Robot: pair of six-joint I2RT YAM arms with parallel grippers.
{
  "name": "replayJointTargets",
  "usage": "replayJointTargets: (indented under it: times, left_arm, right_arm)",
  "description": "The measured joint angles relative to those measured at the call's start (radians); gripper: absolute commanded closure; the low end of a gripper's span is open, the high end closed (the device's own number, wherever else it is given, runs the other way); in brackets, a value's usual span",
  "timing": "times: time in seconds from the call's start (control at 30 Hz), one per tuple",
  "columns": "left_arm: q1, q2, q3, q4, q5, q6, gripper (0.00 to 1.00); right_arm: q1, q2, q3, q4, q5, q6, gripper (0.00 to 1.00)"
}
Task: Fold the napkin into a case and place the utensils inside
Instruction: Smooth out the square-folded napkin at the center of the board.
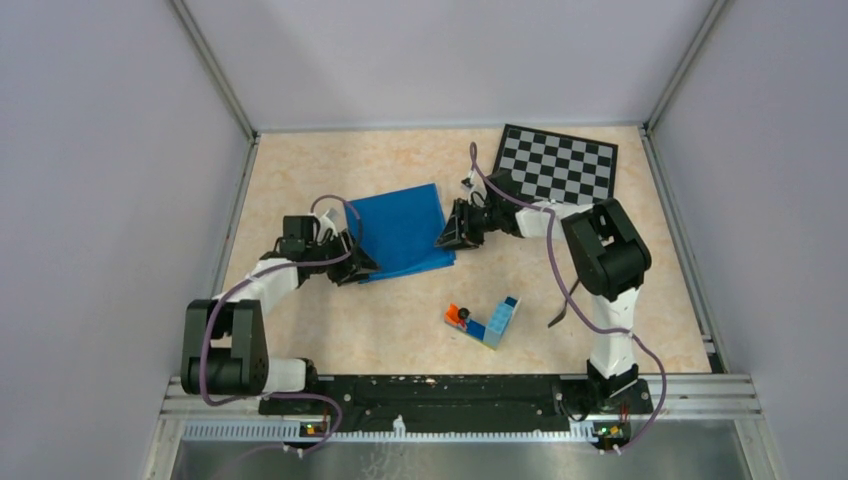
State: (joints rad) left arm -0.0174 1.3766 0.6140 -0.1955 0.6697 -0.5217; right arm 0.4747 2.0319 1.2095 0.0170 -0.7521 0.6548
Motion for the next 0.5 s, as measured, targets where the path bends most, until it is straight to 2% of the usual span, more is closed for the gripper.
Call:
replayJointTargets:
  times: [0.17, 0.27, 0.4, 0.5]
  left_arm:
    - [0.0, -0.03, 0.038, -0.006, 0.001, -0.005, 0.41]
    - [0.0, -0.002, 0.04, 0.005, -0.018, -0.011, 0.44]
    - [0.001, 0.073, 0.034, 0.016, -0.083, -0.022, 0.6]
    - [0.002, 0.089, 0.002, 0.028, -0.134, -0.033, 0.68]
  right_arm:
    - [0.0, 0.0, -0.023, 0.01, 0.002, -0.001, 0.69]
    - [0.0, 0.0, -0.052, 0.016, 0.004, -0.002, 0.71]
    - [0.0, 0.0, -0.079, 0.021, 0.008, -0.005, 0.75]
    - [0.0, 0.0, -0.086, 0.029, 0.009, -0.008, 0.77]
